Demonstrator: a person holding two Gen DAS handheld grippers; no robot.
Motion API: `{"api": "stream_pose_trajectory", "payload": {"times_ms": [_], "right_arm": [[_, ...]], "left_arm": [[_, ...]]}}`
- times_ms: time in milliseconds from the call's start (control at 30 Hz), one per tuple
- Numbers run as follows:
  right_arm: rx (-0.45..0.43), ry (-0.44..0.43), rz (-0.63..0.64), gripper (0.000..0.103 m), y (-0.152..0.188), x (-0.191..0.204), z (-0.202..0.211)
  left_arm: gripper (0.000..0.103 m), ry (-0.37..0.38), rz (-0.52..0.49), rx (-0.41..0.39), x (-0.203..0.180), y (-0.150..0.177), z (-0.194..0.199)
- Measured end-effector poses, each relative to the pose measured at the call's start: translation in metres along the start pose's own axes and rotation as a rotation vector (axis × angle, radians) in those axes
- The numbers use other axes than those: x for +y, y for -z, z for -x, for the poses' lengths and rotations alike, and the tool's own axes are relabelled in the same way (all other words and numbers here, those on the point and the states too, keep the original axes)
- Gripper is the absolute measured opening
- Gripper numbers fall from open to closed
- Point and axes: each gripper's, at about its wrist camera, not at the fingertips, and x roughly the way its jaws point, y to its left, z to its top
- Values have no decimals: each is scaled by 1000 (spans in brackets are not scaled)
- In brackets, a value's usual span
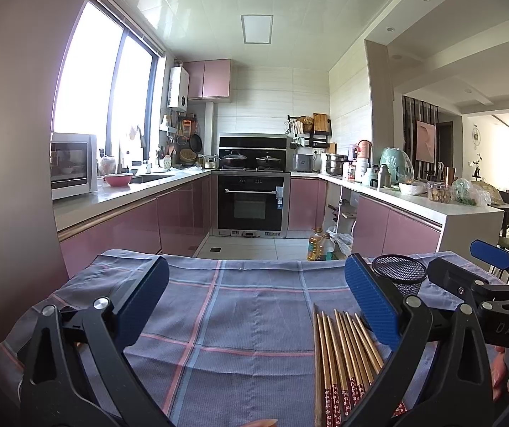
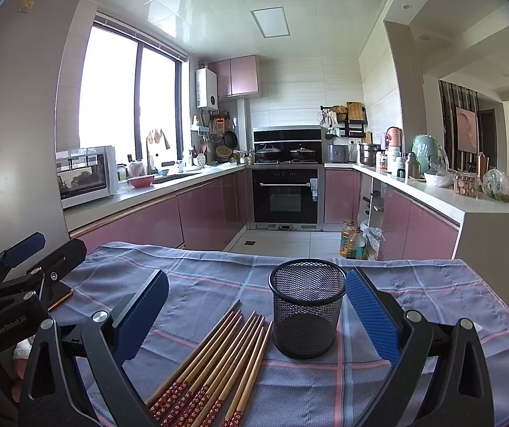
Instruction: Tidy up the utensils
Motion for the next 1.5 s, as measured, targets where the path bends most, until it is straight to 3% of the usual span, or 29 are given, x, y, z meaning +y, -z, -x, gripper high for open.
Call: {"api": "stream_pose_trajectory", "payload": {"times_ms": [1500], "right_arm": [[10,-22,-20,96,3,-6,-4]], "left_arm": [[97,4,-9,19,-4,3,-3]]}}
